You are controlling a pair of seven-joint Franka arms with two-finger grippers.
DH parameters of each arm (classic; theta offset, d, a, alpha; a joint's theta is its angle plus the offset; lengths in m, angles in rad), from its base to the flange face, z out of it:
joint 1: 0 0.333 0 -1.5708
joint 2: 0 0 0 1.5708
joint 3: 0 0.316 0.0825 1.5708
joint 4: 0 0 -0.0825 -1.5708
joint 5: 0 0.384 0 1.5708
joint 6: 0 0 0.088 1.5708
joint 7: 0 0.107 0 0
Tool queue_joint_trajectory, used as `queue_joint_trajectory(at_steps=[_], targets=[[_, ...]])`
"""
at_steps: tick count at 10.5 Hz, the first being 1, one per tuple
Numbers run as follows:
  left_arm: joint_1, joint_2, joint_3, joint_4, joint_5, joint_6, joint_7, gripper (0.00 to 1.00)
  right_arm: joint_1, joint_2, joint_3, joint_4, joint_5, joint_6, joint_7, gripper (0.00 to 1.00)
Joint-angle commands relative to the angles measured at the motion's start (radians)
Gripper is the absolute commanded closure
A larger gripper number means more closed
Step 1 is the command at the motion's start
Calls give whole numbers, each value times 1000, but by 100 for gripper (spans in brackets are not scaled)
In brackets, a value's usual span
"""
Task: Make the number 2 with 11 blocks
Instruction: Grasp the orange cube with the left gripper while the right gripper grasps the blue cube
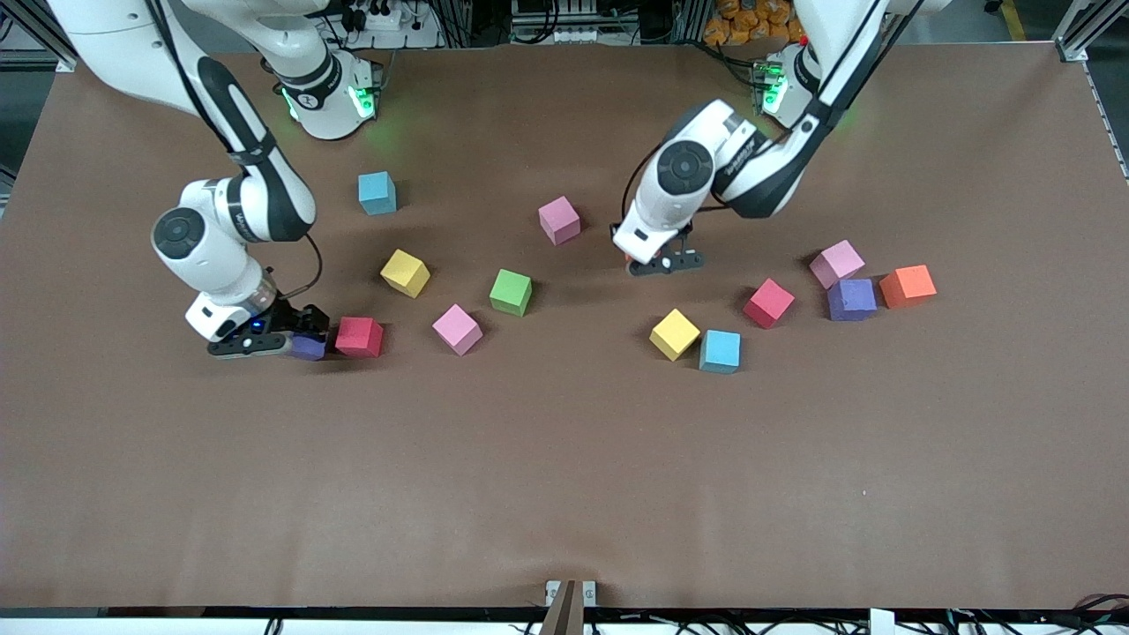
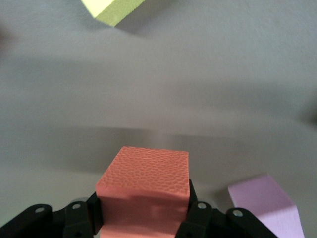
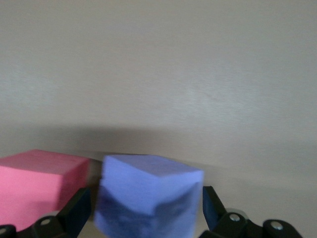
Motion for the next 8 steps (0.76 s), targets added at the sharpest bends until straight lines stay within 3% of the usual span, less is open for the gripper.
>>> queue_joint_trajectory(at_steps=[1,5,8], targets=[[5,-95,-92,-20,-18,-64,-70,83,4,4,-6,9,1,1,22,0],[-169,-47,-114,-4,-15,-55,-225,83,-2,8,-7,11,-2,1,20,0],[-278,48,-109,55,-5,-45,-334,84,-9,27,-16,11,-15,4,14,0]])
